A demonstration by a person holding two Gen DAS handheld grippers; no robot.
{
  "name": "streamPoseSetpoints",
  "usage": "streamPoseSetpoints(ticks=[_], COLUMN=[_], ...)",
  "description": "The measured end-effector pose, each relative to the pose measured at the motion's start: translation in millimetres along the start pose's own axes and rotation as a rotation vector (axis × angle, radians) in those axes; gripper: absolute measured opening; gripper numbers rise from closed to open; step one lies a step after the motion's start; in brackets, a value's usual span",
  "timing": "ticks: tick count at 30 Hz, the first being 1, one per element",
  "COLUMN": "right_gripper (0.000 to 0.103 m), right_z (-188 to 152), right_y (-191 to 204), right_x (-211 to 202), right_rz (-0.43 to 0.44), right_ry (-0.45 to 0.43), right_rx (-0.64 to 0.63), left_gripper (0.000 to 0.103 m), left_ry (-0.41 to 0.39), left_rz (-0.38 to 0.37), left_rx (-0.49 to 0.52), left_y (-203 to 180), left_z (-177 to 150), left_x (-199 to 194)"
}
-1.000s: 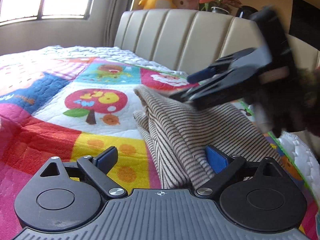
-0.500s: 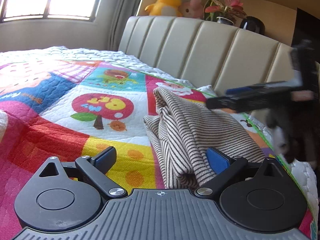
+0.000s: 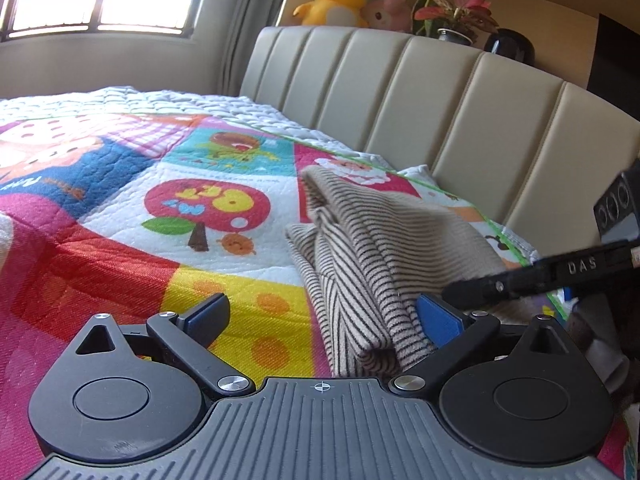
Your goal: Fold clothes
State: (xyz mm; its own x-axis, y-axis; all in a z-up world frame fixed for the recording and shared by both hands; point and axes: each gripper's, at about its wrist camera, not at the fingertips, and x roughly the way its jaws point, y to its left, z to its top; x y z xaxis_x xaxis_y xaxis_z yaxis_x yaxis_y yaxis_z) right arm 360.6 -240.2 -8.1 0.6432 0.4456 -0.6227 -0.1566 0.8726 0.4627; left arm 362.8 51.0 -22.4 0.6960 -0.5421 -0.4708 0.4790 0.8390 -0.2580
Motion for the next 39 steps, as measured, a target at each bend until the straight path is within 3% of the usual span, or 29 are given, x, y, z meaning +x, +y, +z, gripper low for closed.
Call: streamPoseSetpoints(ticks=[6, 14, 21, 39], right_gripper=[0.071, 0.101, 0.103, 0.103], right_z=[17, -21, -38, -43], right_y=[13, 5, 8, 9], right_x=[9, -21, -6, -6], right_rz=[-0.058, -0.105, -0.207, -0.216], right_ry=[-0.033, -0.105, -0.112, -0.138], right_rx=[-0.151, -0.152, -0.215, -0.227], left_gripper=[0.102, 0.103, 0.103, 0.103], left_ry=[0.005, 0.013, 0.023, 0.027], left_rz=[-0.006, -0.004, 0.005, 0.006], left_rx=[-0.002, -0.001, 0.009, 0.004], left_y=[1, 1, 0, -1], left_z=[0, -1, -3, -3], left_x=[1, 3, 6, 7])
